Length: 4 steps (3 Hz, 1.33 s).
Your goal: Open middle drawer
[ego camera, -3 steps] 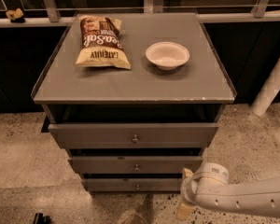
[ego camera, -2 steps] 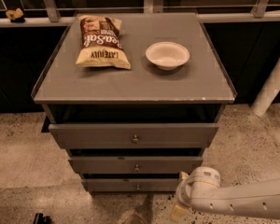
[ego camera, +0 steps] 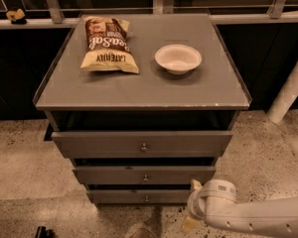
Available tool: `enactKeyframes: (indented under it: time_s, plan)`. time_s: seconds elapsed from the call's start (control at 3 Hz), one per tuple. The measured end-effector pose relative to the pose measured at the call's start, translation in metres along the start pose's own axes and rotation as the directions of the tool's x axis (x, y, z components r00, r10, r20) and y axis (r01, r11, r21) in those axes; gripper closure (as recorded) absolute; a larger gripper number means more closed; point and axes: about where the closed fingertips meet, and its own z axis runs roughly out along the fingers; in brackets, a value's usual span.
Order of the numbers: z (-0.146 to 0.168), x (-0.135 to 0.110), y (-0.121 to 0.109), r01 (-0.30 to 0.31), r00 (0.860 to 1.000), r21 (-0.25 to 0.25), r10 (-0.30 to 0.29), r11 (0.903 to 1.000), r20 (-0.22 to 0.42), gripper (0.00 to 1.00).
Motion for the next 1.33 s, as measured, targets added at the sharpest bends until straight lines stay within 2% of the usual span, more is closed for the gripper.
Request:
enactKeyframes:
  time_s: [0.33, 0.67, 1.0, 1.33]
  plan:
    - [-0.012, -0.009, -0.010, -0.040, 0.998, 0.095, 0.035, 0.9946, 0.054, 0.00]
    - [-0.011, -0.023, -0.022, -0.062, 0.994, 0.183, 0.045, 0.9812, 0.096, 0.00]
    - [0.003, -0.038, -0.043, -0.049, 0.992, 0.262, 0.017, 0.9638, 0.122, 0.00]
    - [0.017, -0.054, -0.065, -0.035, 0.992, 0.315, -0.006, 0.9484, 0.127, 0.00]
